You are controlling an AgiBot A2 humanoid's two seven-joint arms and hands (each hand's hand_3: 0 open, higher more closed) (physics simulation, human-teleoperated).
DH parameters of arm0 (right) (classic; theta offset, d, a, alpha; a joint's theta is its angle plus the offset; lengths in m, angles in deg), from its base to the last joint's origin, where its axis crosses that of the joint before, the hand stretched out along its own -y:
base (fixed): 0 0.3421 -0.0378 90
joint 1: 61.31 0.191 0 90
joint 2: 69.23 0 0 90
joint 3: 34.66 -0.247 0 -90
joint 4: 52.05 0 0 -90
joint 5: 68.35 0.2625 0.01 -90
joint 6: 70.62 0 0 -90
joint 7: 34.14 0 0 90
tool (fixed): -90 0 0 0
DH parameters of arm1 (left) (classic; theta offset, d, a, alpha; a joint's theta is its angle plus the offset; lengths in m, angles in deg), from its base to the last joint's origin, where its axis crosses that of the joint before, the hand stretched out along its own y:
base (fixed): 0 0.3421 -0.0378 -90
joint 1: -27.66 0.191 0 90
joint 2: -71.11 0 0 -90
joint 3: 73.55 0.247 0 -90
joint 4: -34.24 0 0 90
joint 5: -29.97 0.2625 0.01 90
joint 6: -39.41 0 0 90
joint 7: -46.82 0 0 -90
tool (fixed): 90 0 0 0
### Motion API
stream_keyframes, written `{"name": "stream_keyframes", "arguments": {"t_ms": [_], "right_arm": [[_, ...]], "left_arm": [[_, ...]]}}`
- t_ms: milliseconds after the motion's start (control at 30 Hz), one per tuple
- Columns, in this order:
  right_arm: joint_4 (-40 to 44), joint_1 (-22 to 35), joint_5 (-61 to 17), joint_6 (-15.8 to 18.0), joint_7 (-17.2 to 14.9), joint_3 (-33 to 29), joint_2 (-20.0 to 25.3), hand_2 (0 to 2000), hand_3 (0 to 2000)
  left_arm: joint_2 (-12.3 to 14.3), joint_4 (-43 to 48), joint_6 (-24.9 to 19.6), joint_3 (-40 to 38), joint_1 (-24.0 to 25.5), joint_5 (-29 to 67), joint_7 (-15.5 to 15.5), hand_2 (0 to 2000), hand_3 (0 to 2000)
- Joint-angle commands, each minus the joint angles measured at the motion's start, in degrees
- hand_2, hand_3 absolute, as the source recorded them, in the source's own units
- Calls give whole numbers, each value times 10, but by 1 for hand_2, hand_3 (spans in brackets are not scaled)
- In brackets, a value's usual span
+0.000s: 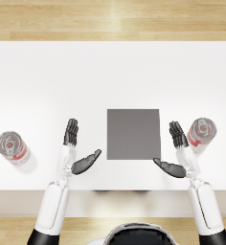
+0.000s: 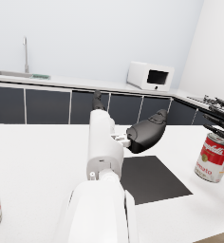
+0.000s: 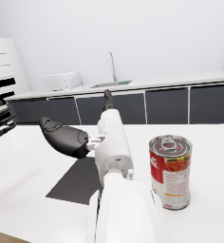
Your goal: Pick up the red can on the left and place it in the middle, then pick up the red can on the right and place it on top of the can in the middle
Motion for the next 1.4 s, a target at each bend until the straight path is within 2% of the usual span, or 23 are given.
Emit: {"name": "stream_keyframes", "arguments": {"t_ms": [33, 633, 667, 767, 833, 867, 1100, 1267, 1400], "right_arm": [[0, 0, 0, 0, 0, 0, 0, 0, 0], [0, 0, 0, 0, 0, 0, 0, 0, 0], [9, 1, 0, 0, 0, 17, 1, 0, 0], [-27, 5, 0, -36, 37, -6, 9, 0, 0], [-37, 6, 0, -46, 47, -29, 13, 0, 0], [-41, 7, -25, -49, 50, -51, 14, 0, 0], [-55, 13, -197, -56, 57, -165, 20, 0, 0], [-38, 3, -235, -57, 58, -209, 25, 0, 0], [-22, -6, -241, -57, 58, -210, 29, 0, 0]], "left_arm": [[0, 0, 0, 0, 0, 0, 0, 0, 0], [0, 0, 0, 0, 0, 0, 0, 0, 0], [1, -9, 0, 17, -1, 0, 0, 0, 0], [2, 20, -36, -33, 7, 0, -36, 0, 0], [4, 29, -47, -65, 12, 0, -47, 0, 0], [4, 41, -50, -94, 19, 25, -50, 0, 0], [20, 64, -57, -260, 40, 197, -57, 0, 0], [31, 51, -58, -358, 49, 234, -58, 0, 0], [66, 14, -58, -412, 79, 241, -58, 0, 0]]}}
